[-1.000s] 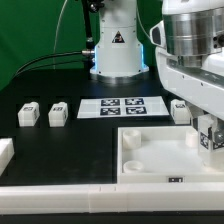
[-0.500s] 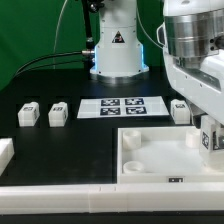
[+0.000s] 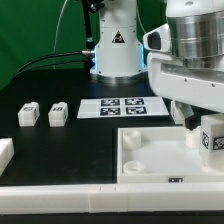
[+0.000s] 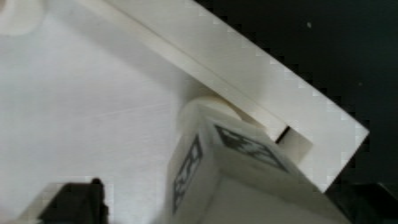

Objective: Assemble one leg

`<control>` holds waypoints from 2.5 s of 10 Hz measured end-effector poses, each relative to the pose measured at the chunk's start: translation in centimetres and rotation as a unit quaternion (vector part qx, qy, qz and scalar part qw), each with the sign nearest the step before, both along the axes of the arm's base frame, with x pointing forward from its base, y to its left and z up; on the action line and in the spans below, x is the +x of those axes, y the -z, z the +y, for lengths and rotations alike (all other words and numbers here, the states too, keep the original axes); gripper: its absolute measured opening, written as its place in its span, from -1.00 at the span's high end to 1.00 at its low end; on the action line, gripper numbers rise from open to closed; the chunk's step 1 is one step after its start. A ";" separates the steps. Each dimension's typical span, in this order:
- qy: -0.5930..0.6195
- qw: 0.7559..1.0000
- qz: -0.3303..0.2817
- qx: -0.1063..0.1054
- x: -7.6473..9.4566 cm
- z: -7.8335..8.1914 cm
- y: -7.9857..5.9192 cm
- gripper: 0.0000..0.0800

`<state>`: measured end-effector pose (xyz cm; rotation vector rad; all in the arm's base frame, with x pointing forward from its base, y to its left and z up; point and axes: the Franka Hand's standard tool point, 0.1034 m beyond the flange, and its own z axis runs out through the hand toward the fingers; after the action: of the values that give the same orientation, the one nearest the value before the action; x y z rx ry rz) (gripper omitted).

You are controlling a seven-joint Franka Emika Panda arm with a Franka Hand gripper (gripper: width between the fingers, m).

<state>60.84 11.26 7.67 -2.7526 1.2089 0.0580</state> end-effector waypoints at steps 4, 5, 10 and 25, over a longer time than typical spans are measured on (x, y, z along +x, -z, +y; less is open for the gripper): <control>-0.191 0.981 -0.026 -0.005 -0.1 0.8 -0.1 -0.62; -0.245 0.969 -0.033 -0.009 -0.1 0.9 -0.1 -0.62; -0.447 0.892 -0.060 -0.012 -0.1 0.4 0.1 -0.62; -0.072 0.997 -0.028 -0.007 -0.3 0.4 0.2 0.26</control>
Offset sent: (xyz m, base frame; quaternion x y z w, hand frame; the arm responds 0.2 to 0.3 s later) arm 0.0006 0.0061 0.0021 -0.0240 0.0086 -0.2892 0.9569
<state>60.59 11.61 7.48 -2.8287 0.9984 -0.0138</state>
